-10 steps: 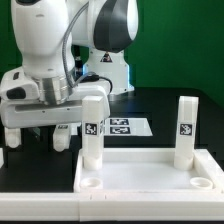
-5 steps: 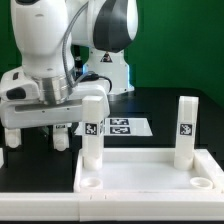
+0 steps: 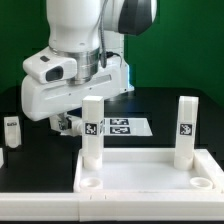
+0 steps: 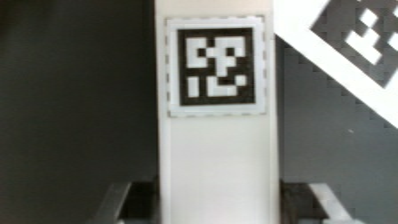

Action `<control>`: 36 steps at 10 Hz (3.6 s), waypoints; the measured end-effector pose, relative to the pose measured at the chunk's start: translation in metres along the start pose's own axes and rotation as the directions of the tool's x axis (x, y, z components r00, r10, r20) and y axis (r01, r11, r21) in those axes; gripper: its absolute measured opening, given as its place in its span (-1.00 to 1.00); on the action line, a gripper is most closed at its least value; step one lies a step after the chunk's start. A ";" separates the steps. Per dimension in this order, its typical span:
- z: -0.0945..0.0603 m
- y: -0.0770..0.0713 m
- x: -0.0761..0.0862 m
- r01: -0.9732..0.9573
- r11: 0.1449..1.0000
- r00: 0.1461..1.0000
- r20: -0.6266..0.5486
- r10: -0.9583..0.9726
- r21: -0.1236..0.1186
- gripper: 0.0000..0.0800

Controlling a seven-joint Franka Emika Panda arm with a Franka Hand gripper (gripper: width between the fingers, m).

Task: Assemble desk

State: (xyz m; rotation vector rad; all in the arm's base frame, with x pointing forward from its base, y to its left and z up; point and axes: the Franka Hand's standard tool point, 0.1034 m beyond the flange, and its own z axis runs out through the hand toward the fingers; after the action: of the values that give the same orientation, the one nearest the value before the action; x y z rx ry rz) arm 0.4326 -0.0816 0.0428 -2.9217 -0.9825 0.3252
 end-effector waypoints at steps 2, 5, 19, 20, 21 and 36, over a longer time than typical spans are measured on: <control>-0.001 0.001 -0.002 0.190 0.982 0.982 -0.003 -0.190 -0.016 -0.29; 0.000 0.001 -0.020 0.606 0.791 0.793 -0.017 -0.609 -0.087 -0.29; -0.006 -0.012 -0.042 0.989 -0.145 -0.141 0.095 -0.985 -0.035 -0.29; -0.003 -0.015 -0.043 0.977 -0.211 -0.209 0.091 -0.974 -0.016 -0.29; -0.001 -0.013 -0.046 0.962 -0.272 -0.271 0.092 -0.958 -0.003 -0.29; -0.043 0.001 -0.043 0.972 0.234 0.233 0.157 -0.960 -0.018 0.62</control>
Offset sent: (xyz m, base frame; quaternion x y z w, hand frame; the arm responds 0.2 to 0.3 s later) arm -0.0064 0.0098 0.0078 0.0098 0.1077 -0.4123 0.9046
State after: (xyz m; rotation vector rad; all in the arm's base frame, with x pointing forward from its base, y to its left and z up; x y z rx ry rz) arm 0.4085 -0.1070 0.0931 -1.6791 -2.6095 0.3255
